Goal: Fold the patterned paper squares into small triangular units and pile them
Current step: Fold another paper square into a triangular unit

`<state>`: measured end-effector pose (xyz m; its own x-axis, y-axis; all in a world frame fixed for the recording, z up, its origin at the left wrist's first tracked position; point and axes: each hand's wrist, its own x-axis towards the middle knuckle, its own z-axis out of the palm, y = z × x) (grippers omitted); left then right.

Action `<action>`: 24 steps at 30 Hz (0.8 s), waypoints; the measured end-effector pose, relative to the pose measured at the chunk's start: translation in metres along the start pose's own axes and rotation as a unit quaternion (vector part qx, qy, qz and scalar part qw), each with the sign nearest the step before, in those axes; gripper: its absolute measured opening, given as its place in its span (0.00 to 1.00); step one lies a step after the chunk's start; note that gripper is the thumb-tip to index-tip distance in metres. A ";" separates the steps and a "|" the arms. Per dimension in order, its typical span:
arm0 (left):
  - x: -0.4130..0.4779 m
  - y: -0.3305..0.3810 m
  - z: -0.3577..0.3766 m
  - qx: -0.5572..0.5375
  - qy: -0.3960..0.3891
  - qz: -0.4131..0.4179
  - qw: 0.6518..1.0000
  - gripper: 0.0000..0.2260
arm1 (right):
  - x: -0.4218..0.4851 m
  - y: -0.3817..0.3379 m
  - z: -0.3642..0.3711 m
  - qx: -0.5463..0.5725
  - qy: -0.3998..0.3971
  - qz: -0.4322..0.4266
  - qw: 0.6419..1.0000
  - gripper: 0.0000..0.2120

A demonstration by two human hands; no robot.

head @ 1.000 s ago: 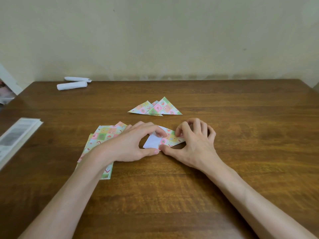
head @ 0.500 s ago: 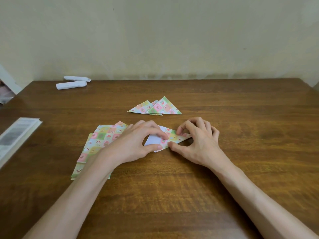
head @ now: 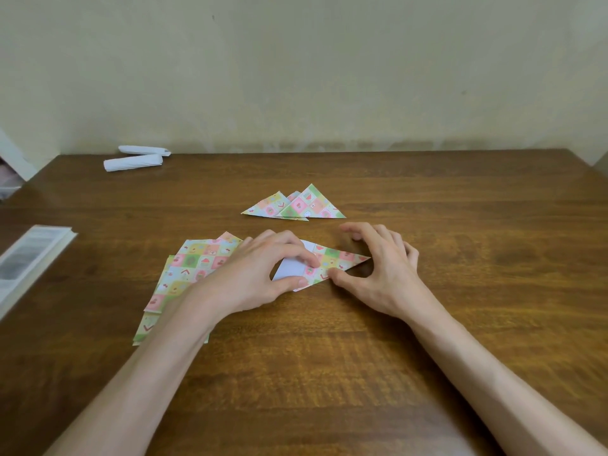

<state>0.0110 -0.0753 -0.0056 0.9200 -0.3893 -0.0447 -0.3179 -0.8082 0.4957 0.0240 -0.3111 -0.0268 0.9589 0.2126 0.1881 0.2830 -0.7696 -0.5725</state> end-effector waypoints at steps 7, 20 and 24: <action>0.000 -0.001 0.000 0.001 -0.004 -0.001 1.000 0.12 | 0.000 0.001 -0.001 0.022 0.008 0.010 1.000 0.29; 0.000 -0.001 0.000 -0.001 -0.005 0.005 1.000 0.12 | 0.003 0.012 -0.010 0.010 -0.007 -0.006 1.000 0.26; 0.001 -0.004 0.002 -0.009 0.000 0.010 1.000 0.12 | 0.005 0.019 -0.018 0.039 -0.025 0.000 0.999 0.27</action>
<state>0.0124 -0.0731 -0.0099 0.9133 -0.4059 -0.0338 -0.3328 -0.7915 0.5127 0.0339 -0.3358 -0.0225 0.9583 0.2435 0.1497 0.2821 -0.7212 -0.6327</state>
